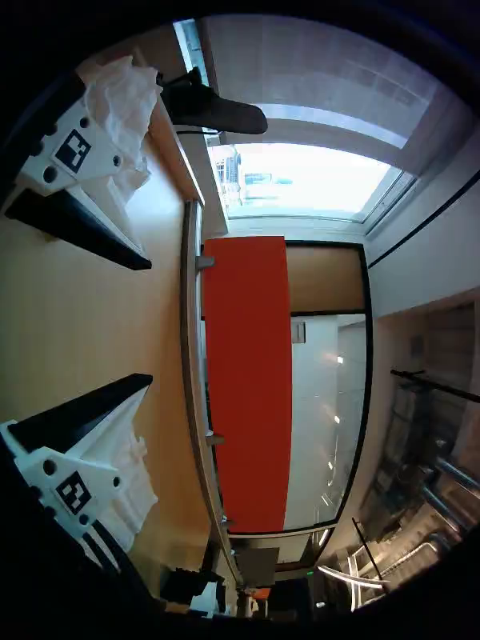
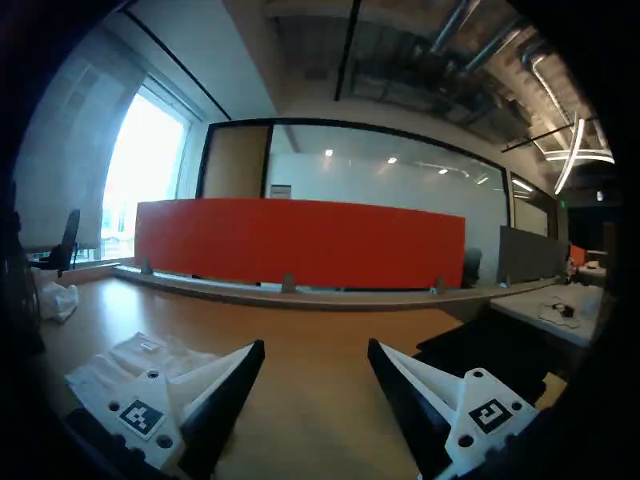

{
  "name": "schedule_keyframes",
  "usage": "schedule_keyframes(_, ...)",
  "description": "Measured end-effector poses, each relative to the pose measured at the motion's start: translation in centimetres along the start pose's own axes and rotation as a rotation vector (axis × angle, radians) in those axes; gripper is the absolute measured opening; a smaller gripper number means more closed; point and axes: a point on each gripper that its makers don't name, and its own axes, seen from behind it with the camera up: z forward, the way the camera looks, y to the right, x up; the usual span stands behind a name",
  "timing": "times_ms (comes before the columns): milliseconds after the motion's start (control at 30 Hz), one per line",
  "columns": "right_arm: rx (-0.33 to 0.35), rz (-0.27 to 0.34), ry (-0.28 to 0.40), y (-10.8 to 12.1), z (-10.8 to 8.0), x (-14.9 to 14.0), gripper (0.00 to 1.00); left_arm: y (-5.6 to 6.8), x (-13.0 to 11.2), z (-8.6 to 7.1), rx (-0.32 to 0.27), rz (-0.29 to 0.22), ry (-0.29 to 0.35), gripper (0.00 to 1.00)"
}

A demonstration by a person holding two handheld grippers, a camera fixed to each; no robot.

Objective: Fold towel

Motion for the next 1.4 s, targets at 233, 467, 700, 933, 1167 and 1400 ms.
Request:
schedule_keyframes(233,-0.005,0.009,0.012,0.3,-0.6,5.8,1.00,1.1,5.9,-0.3,-0.021,0.000,0.003,0.96)
schedule_keyframes(467,-0.008,0.023,0.006,0.5,-1.6,11.6,1.00,1.4,12.0,-0.9,-0.030,0.003,0.003,0.96)
schedule_keyframes(700,-0.005,0.024,-0.005,0.3,-2.1,14.4,1.00,1.5,14.1,-1.3,-0.046,-0.012,-0.033,0.96)
schedule_keyframes(933,0.042,-0.004,-0.039,-0.5,-2.6,15.1,1.00,2.5,14.1,-1.7,-0.104,-0.018,-0.087,0.96)
schedule_keyframes(1167,0.184,-0.044,-0.119,-2.8,-3.3,13.5,1.00,4.1,13.5,-2.2,-0.203,0.013,-0.154,0.96)
schedule_keyframes(1400,0.335,-0.089,-0.177,-5.7,-4.1,12.6,1.00,5.6,12.6,-3.0,-0.291,0.049,-0.206,0.96)
